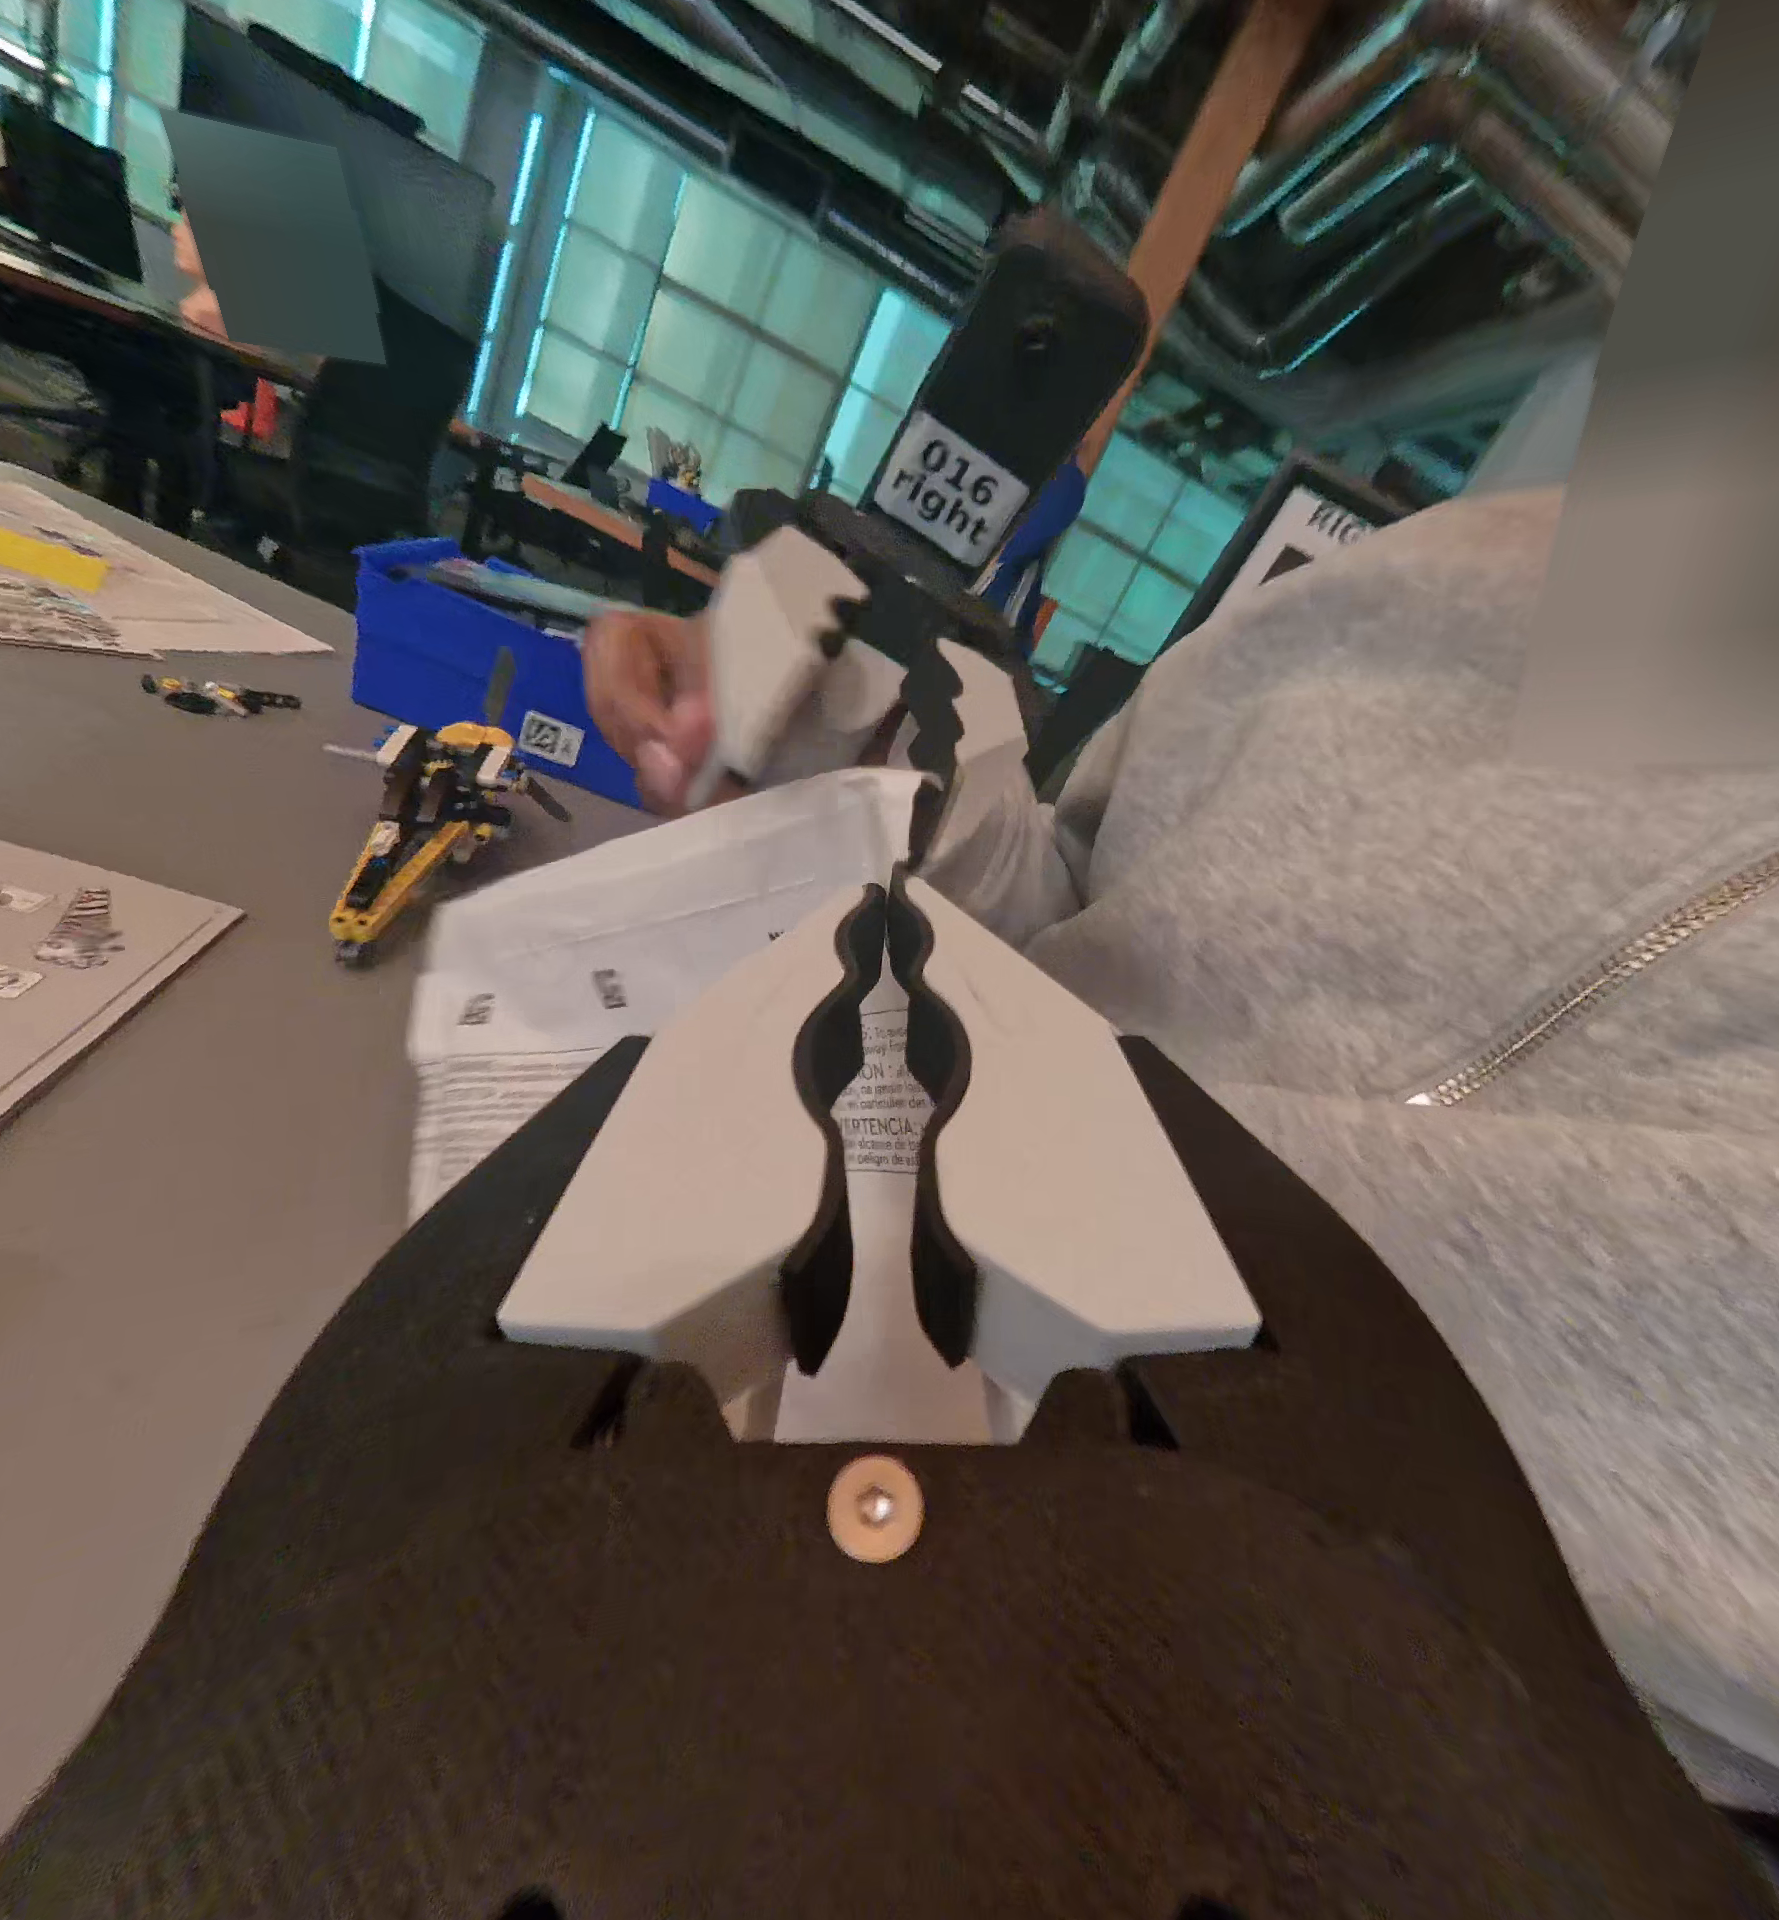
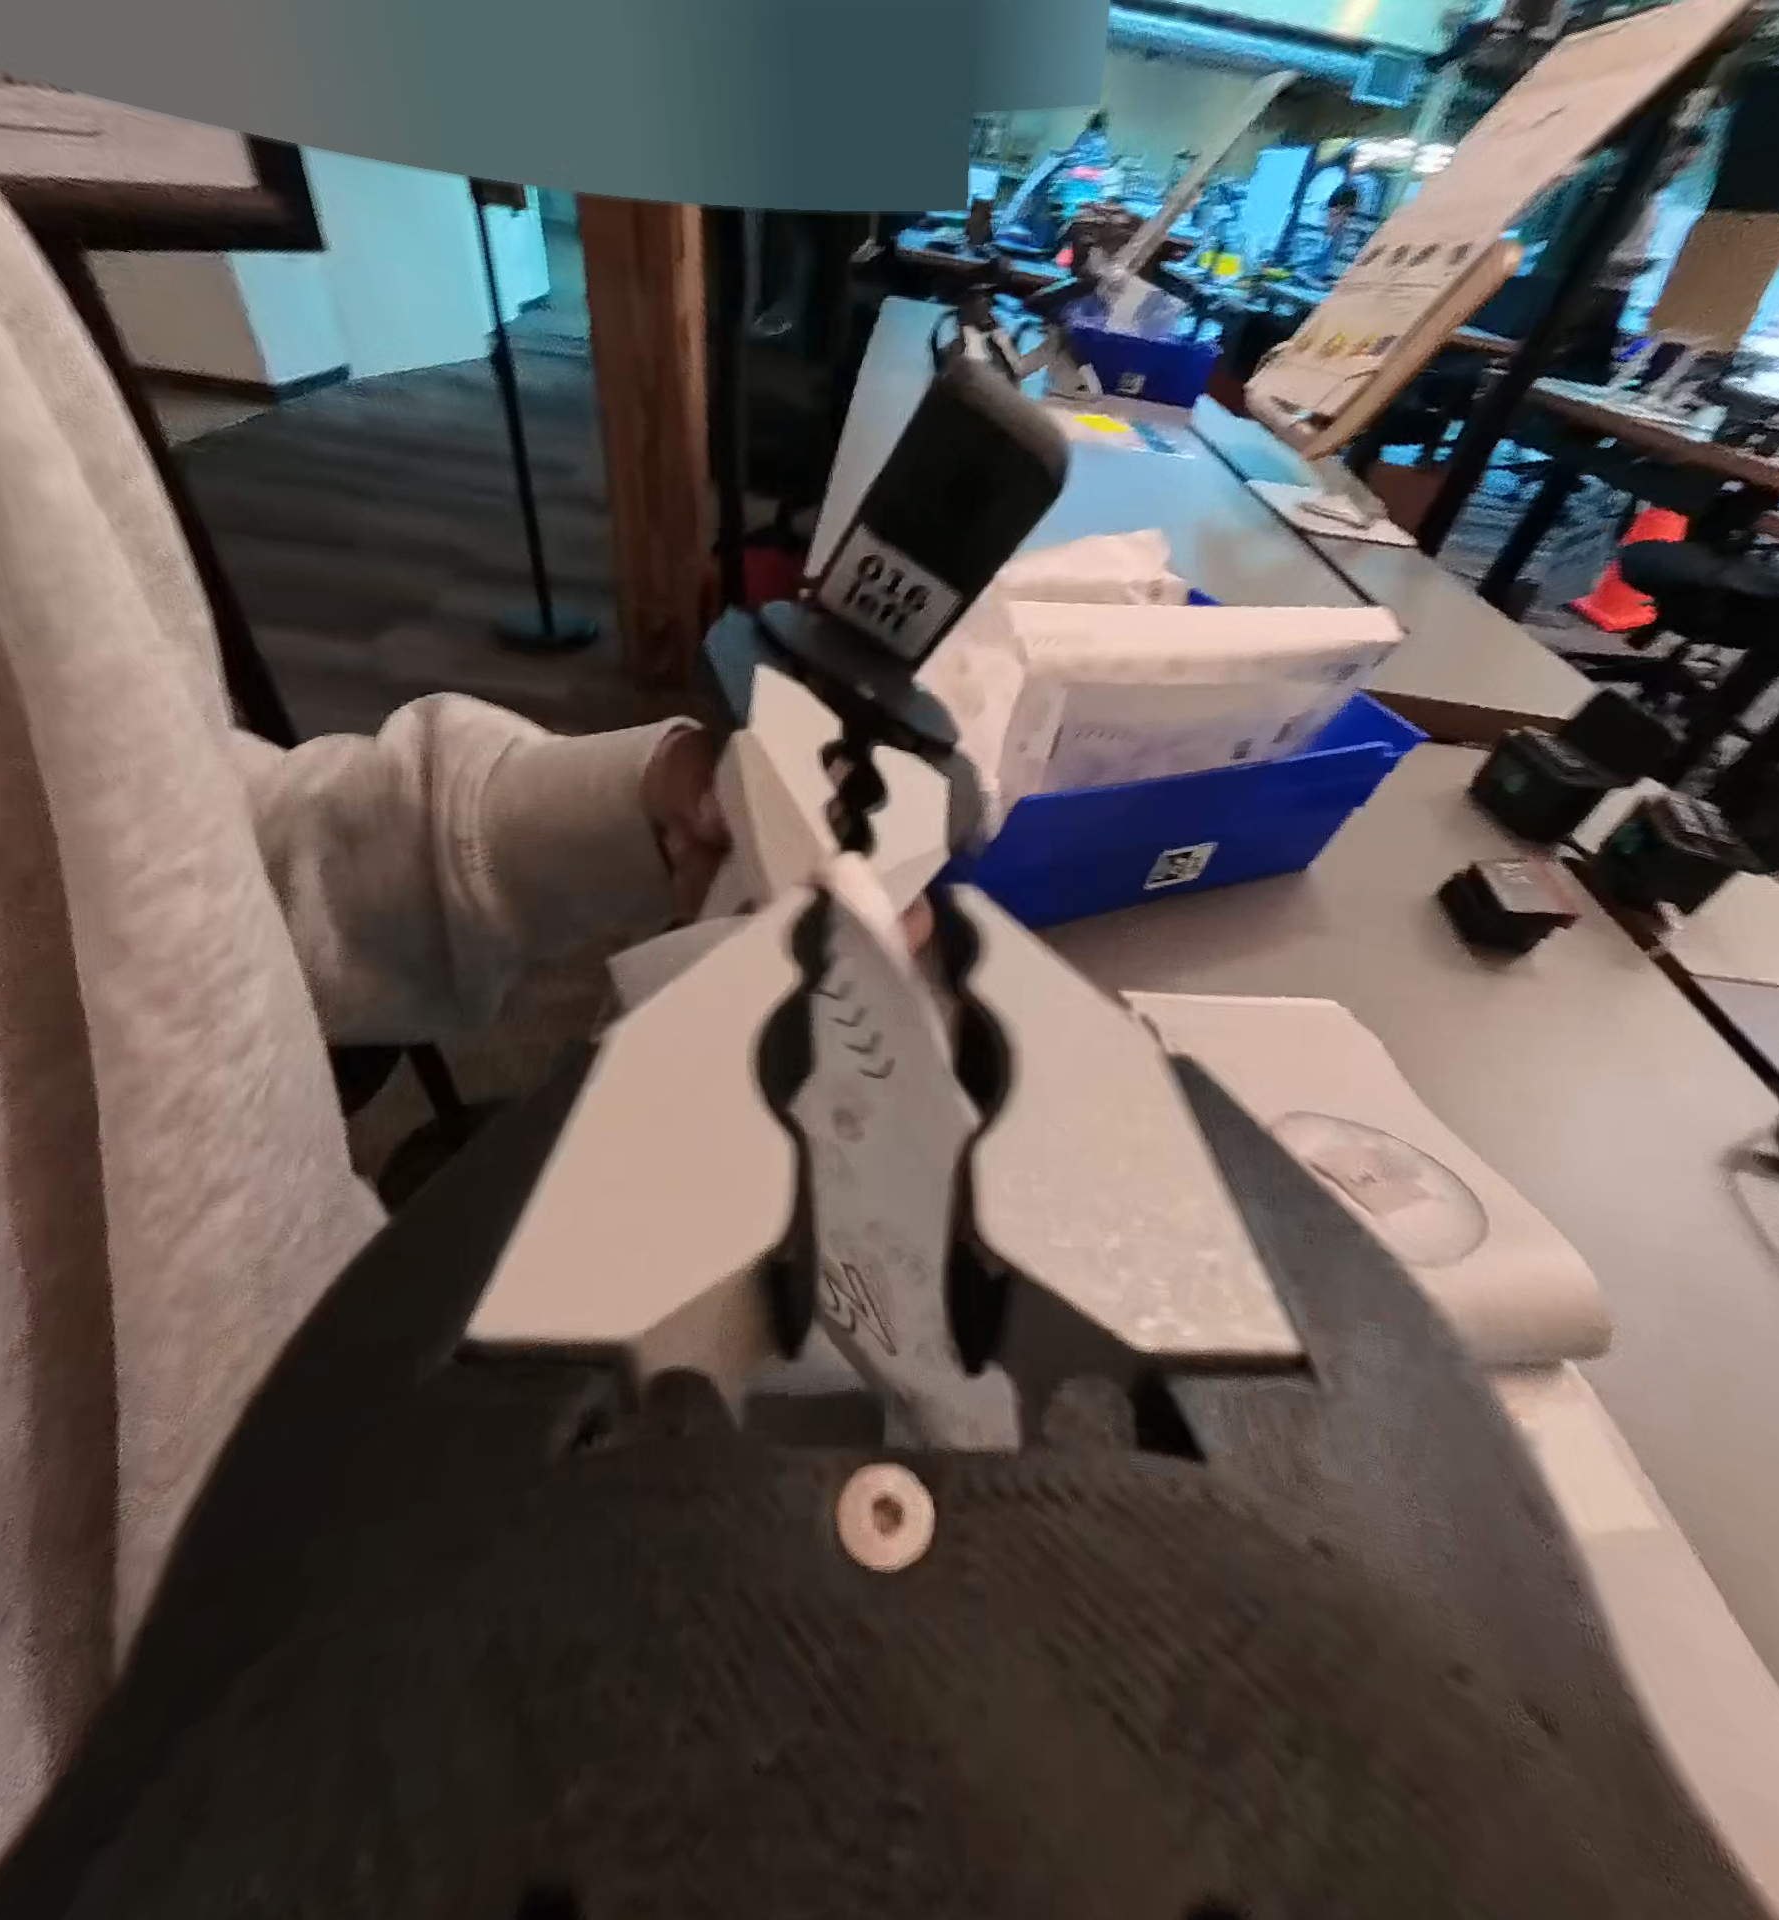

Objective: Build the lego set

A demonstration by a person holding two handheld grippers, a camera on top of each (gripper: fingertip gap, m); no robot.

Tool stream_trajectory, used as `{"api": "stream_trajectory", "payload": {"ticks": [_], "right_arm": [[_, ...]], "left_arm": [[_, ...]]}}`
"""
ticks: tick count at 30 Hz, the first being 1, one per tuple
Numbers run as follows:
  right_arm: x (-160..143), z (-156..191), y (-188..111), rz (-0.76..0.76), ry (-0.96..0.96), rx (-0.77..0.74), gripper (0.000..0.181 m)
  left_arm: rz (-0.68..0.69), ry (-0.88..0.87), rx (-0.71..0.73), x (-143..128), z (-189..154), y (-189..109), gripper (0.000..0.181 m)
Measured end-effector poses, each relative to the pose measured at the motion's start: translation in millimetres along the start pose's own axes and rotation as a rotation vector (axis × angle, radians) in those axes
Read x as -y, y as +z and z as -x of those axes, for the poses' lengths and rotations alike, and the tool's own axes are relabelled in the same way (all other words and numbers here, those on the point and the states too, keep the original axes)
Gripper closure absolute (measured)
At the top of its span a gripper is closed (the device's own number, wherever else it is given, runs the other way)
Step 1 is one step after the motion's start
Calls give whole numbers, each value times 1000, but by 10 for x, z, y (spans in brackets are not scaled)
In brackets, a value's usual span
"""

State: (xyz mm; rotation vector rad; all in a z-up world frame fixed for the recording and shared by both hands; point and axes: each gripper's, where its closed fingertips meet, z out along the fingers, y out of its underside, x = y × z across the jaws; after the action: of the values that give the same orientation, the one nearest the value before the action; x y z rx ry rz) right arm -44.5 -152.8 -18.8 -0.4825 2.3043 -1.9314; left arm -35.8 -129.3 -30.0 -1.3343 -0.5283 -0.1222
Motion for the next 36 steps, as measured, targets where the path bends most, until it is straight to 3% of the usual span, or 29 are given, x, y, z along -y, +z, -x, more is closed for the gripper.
{"api": "stream_trajectory", "payload": {"ticks": [1, 3, 7, 11, 22, 32, 36], "right_arm": [[4, 35, 22, 2, -12, 15, 174], [22, 26, 39, 14, 9, 22, 179], [74, -27, 45, 21, 193, 38, 181], [16, -55, 71, 68, 325, 20, 181], [-69, -145, 75, -32, 665, 58, 181], [-93, -217, 68, -244, 993, 195, 181], [-141, -196, 94, -170, 840, 133, 181]], "left_arm": [[10, 13, 17, -11, 6, -30, 181], [-5, 29, 45, 28, 14, -99, 181], [-61, 171, 168, 177, 22, -152, 181], [0, 253, 272, 148, 97, -160, 181], [-85, 213, 254, 116, 214, -170, 181], [-134, 189, 245, 117, 286, -179, 181], [-129, 142, 203, 62, 285, -208, 181]]}}
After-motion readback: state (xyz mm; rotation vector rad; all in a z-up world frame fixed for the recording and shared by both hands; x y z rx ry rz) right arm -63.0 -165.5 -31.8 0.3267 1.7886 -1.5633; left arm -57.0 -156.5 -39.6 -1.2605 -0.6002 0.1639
